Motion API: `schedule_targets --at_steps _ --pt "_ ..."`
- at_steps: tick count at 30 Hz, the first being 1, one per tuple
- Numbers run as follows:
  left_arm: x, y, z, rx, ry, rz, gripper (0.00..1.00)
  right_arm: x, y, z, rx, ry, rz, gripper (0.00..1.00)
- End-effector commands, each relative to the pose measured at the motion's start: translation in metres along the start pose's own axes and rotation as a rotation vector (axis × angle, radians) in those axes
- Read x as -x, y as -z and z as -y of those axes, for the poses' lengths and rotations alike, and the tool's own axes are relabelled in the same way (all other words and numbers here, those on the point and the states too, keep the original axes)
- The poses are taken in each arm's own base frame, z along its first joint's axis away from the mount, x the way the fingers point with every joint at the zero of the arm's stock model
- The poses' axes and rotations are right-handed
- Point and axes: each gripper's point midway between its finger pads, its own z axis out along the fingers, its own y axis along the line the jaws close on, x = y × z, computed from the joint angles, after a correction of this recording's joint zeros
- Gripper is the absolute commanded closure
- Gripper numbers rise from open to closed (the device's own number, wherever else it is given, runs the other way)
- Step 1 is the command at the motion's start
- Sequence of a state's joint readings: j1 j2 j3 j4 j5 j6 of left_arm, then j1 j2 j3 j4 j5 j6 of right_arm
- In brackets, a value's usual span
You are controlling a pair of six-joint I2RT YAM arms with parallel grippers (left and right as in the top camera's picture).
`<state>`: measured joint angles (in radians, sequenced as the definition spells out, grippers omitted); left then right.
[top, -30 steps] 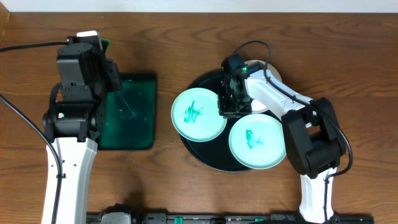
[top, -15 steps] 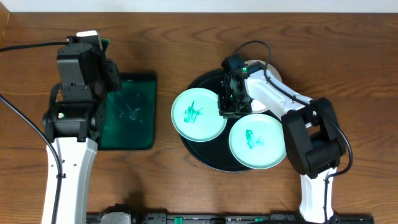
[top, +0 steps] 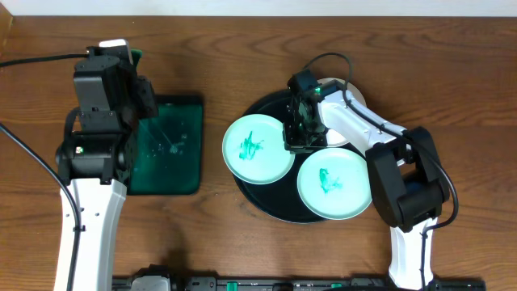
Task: Clean dirty plates on tray and stack at the side
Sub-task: 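Dip the held sponge into the water tray with the left gripper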
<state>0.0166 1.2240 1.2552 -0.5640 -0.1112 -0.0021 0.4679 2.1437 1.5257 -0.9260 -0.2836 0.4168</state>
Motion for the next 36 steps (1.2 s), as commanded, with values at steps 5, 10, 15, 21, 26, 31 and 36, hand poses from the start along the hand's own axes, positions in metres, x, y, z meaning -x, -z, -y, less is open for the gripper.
schedule_targets --at_steps 5,10,15,21,26,31,36 --pt "0.010 0.005 -0.002 0.009 -0.005 0.036 0.93 -0.010 -0.015 0.019 -0.096 0.009 -0.028 0.99" --pt "0.010 0.004 -0.001 0.009 -0.005 0.038 0.93 -0.010 -0.015 0.019 -0.096 0.009 -0.028 0.99" --pt "0.010 0.004 -0.001 0.009 -0.005 0.039 0.93 -0.010 -0.015 0.019 -0.096 0.009 -0.028 0.99" --pt "0.008 0.002 -0.001 0.010 -0.005 0.028 0.93 -0.009 -0.015 0.019 -0.096 0.009 -0.027 0.99" --pt "-0.030 -0.019 -0.009 0.074 0.052 -0.135 0.93 -0.009 -0.015 0.019 -0.095 0.009 -0.027 0.99" --pt "-0.085 -0.056 -0.006 0.115 0.096 -0.364 0.93 -0.009 -0.015 0.019 -0.095 0.009 -0.028 0.99" --pt "-0.128 -0.086 0.008 0.084 0.121 -0.536 0.93 -0.010 -0.015 0.019 -0.096 0.009 -0.028 0.99"
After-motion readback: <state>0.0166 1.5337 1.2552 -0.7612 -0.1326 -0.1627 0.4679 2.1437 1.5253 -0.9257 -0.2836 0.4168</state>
